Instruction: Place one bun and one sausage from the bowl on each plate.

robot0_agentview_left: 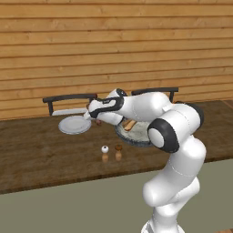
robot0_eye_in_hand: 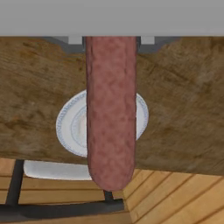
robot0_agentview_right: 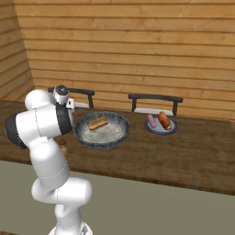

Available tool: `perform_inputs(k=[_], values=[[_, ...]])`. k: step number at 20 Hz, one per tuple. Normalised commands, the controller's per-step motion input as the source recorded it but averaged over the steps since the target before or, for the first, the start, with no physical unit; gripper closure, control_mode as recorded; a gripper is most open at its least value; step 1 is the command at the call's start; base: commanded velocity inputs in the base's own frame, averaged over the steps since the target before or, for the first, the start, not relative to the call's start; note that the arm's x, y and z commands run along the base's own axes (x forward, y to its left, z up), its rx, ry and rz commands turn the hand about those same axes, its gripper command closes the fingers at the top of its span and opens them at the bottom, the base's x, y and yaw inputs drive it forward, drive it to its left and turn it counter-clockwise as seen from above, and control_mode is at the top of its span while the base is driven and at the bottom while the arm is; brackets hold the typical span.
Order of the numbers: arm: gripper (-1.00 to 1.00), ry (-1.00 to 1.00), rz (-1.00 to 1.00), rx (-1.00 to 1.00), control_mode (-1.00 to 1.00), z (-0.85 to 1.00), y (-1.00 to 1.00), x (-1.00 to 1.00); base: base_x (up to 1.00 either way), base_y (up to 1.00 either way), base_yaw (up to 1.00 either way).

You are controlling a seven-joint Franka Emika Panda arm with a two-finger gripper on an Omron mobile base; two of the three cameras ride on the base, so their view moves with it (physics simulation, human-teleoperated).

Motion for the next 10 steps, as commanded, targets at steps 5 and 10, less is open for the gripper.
perform_inputs(k=[5, 10], values=[[1.00, 0.03, -0.01, -0.01, -1.00, 0.00, 0.36, 0.15, 0.00, 0.00, 0.00], [1.00, 0.00, -0.02, -0.01, -1.00, 0.00, 0.22, 0.37, 0.00, 0.00, 0.00]])
